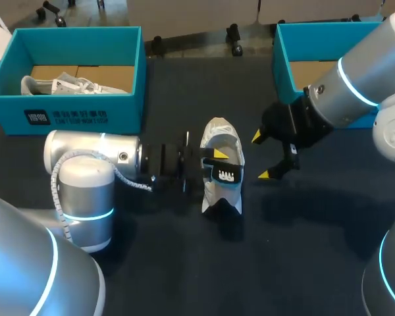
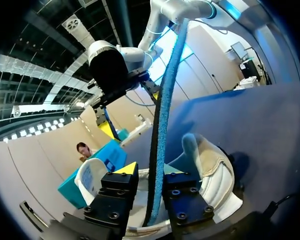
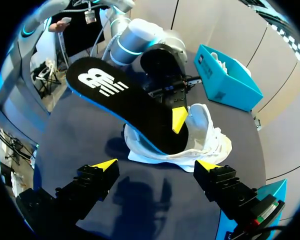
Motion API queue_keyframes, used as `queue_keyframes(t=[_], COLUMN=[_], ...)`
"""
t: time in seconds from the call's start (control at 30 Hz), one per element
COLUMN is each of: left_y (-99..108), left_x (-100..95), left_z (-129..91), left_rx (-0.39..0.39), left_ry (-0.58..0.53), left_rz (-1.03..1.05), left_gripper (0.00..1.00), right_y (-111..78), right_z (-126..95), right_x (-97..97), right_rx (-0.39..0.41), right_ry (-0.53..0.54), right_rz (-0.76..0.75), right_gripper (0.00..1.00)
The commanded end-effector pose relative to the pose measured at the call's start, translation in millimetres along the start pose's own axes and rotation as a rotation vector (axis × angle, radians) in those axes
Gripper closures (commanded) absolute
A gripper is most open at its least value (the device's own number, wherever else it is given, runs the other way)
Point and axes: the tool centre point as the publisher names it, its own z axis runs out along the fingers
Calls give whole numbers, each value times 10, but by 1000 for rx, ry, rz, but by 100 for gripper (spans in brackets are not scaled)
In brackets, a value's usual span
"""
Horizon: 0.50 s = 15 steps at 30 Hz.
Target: Take the shoe out of the shoebox, open the shoe tongue, remove and reinsert the insole, then place the shoe into the shoebox
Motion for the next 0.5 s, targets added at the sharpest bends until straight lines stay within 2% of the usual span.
queue_keyframes(t=[0.03, 0.5], left_y=[-30, -317], left_x=[-26, 13], left_z=[-6, -87], left_rx=[10, 46], left_ry=[-1, 20], left_rz=[-1, 11], left_gripper=[75, 74], right_y=[-1, -1], right_z=[-2, -2], right_x=[8, 8], right_rx=[1, 1], right_ry=[-1, -1], right_rz=[0, 0], right_gripper=[0, 0])
